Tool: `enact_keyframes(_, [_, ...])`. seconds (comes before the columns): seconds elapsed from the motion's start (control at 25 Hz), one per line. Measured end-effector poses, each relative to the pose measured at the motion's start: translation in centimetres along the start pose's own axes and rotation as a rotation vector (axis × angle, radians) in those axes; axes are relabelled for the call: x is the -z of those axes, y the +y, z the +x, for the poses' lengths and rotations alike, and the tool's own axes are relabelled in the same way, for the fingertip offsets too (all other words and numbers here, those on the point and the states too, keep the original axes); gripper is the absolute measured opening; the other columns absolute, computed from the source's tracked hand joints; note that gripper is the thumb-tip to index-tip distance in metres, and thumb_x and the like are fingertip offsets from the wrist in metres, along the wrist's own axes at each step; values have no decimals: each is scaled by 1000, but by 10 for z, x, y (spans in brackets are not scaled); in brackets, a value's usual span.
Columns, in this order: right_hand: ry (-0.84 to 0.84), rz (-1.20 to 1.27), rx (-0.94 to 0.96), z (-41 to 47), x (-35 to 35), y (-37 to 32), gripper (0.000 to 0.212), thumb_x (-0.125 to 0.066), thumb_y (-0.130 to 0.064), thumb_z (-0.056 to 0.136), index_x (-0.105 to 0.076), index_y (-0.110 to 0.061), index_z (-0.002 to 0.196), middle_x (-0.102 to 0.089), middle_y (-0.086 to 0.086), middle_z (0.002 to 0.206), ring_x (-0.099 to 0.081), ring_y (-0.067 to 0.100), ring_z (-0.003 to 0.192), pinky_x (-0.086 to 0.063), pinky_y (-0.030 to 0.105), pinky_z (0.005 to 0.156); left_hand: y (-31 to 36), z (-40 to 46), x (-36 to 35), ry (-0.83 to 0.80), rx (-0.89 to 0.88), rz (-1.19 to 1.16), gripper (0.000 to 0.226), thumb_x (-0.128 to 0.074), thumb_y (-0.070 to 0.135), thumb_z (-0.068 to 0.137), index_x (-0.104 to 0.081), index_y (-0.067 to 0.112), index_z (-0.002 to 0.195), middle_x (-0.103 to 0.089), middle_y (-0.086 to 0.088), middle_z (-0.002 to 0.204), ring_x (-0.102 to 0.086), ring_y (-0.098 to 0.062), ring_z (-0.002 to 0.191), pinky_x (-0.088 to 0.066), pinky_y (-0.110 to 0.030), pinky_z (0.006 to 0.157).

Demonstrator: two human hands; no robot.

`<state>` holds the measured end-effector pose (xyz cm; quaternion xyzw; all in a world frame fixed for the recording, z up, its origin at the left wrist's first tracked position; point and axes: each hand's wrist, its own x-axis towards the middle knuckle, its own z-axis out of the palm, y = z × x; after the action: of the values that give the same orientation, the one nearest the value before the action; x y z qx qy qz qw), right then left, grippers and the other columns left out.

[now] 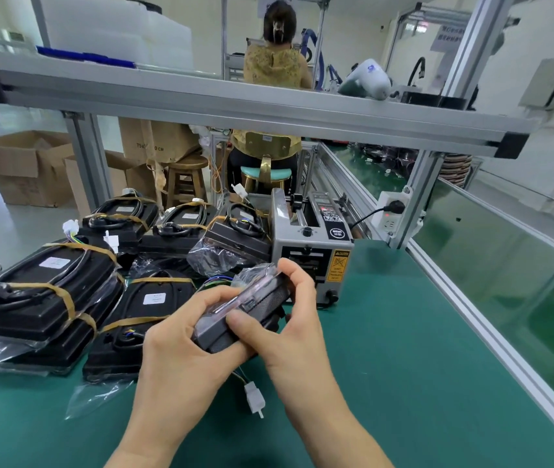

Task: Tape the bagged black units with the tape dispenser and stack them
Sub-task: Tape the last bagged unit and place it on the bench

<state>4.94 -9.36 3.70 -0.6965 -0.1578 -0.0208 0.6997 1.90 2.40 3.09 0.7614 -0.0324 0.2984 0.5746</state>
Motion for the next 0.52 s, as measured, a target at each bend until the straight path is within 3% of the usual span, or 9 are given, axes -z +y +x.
enact_keyframes(0.08, [-13, 10, -20, 4, 5, 1, 68, -77, -29, 67, -41, -57, 117, -49, -14, 132, -50, -1, 118, -46, 18, 95, 3, 0, 2, 0, 9, -5, 51, -81, 38, 45, -67, 46, 93, -71, 19, 80, -65, 2, 66, -45, -3, 58])
enact_keyframes(0.2, [20, 60, -32, 12, 15, 5, 55, -73, -12, 82, -48, -44, 119, -56, -17, 122, -52, -15, 102, -39, -1, 77, 4, 2, 3, -25, -5, 15, 57, -94, 27, 45, -67, 45, 93, -70, 20, 82, -65, 3, 69, -44, -1, 61])
enact_keyframes(0.28, [31, 78, -43, 15, 17, 6, 45, -67, -10, 87, -53, -42, 115, -59, -16, 117, -55, -14, 99, -40, 1, 75, 3, 3, 2, -39, -1, 9, 59, -95, 23, 45, -68, 45, 93, -71, 20, 82, -65, 3, 70, -45, -3, 62])
enact_keyframes(0.36, [33, 74, -48, 16, 16, 6, 39, -69, -20, 86, -55, -45, 111, -60, -18, 114, -55, -13, 98, -41, 2, 76, 3, 2, 3, -37, 2, 17, 59, -95, 26, 45, -68, 44, 94, -71, 20, 83, -66, 2, 71, -46, -4, 63])
enact_keyframes(0.44, [18, -20, -22, 15, 15, 5, 43, -73, -37, 77, -52, -48, 112, -57, -22, 116, -53, -12, 103, -40, 4, 80, 3, 2, 6, -35, 3, 4, 57, -89, 39, 44, -68, 43, 97, -71, 18, 85, -66, -1, 73, -48, -6, 64])
enact_keyframes(0.52, [22, -70, -1, 17, 13, 6, 42, -71, -38, 76, -51, -53, 110, -56, -23, 116, -51, -10, 107, -39, 7, 83, 3, 2, 8, -42, 22, -28, 60, -90, 40, 44, -68, 43, 99, -72, 15, 87, -67, -3, 74, -50, -8, 65])
